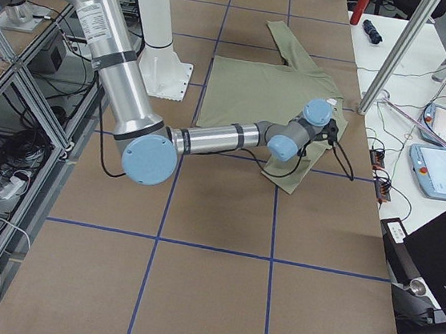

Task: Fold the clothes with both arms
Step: 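Grasp the sleeve cuff nearest the right gripper with the right gripper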

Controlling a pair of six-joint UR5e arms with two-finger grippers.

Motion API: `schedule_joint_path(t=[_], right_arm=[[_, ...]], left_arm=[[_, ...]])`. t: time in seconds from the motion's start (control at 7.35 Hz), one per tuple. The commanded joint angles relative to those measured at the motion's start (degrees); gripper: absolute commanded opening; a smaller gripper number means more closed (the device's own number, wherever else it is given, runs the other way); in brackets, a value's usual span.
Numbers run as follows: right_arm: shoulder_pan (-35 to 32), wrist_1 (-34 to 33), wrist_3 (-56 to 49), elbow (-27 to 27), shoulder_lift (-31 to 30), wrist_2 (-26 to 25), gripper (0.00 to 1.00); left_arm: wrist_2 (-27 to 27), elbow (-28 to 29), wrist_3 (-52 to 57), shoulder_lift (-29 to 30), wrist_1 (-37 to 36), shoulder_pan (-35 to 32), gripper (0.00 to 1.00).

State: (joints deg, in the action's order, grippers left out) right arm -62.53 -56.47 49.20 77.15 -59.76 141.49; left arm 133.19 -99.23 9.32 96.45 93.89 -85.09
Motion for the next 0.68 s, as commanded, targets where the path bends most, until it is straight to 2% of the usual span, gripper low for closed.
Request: schedule_joint_path(t=[0.0, 0.14, 0.27, 0.41, 0.54], right_arm=[[5.4, -8.5, 5.6, -0.4, 13.1, -4.2, 0.0], [8.6, -10.7, 5.6, -0.7, 18.7, -7.8, 0.0], [13.8, -10.8, 7.8, -2.1, 24.4, -13.5, 0.0], [18.5, -10.7, 9.5, -6.4, 30.8, -19.1, 0.0], [22.2, -10.5, 9.4, -8.9, 34.0, -22.6, 0.0]], left_arm=[[-0.1, 0.2, 0.0, 0.0, 0.1, -0.1, 1.0], [-0.3, 0.3, -0.1, 0.0, 0.1, -0.1, 1.0], [-0.3, 0.3, -0.1, 0.0, 0.1, -0.1, 1.0], [-0.4, 0.4, -0.1, 0.0, 0.1, -0.1, 1.0], [-0.4, 0.4, -0.1, 0.0, 0.1, -0.1, 1.0]])
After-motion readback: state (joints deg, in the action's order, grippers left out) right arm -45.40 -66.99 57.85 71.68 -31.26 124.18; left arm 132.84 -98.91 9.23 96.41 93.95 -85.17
